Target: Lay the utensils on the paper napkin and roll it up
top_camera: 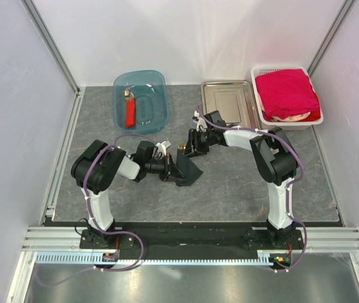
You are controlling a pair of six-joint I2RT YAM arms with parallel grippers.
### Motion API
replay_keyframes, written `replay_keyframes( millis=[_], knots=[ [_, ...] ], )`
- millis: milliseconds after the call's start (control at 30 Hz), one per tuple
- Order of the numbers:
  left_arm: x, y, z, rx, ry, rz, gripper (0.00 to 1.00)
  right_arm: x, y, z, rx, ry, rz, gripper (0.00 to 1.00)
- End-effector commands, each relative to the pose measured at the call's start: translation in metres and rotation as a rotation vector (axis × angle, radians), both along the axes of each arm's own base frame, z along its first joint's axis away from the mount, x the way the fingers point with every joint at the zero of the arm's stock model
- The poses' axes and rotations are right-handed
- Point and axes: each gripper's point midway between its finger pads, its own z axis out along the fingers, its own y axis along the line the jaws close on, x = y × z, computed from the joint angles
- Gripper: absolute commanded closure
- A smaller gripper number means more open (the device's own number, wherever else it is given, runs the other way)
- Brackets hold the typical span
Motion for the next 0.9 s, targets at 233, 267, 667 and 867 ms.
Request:
replay_keyframes(
  millis=[233, 267, 667, 867],
  knots=[
    [-0.004, 0.012, -0.04, 0.134, 0.076, 0.057, 0.97, -0.07, -0.046, -0.081, -0.293, 0.259, -0.038, 0.55],
    [-0.004, 0.013, -0.04, 0.136, 0.078, 0.059, 0.97, -0.071, -0.05, -0.083, -0.316, 0.266, -0.056, 0.57],
    [-0.002, 0.012, -0.042, 0.136, 0.081, 0.06, 0.97, -0.087, -0.04, -0.1, -0.281, 0.352, -0.037, 0.89],
    [0.005, 0.009, -0.036, 0.126, 0.057, 0.063, 0.96, -0.073, -0.032, -0.091, -0.157, 0.359, -0.049, 1.0]
  ],
)
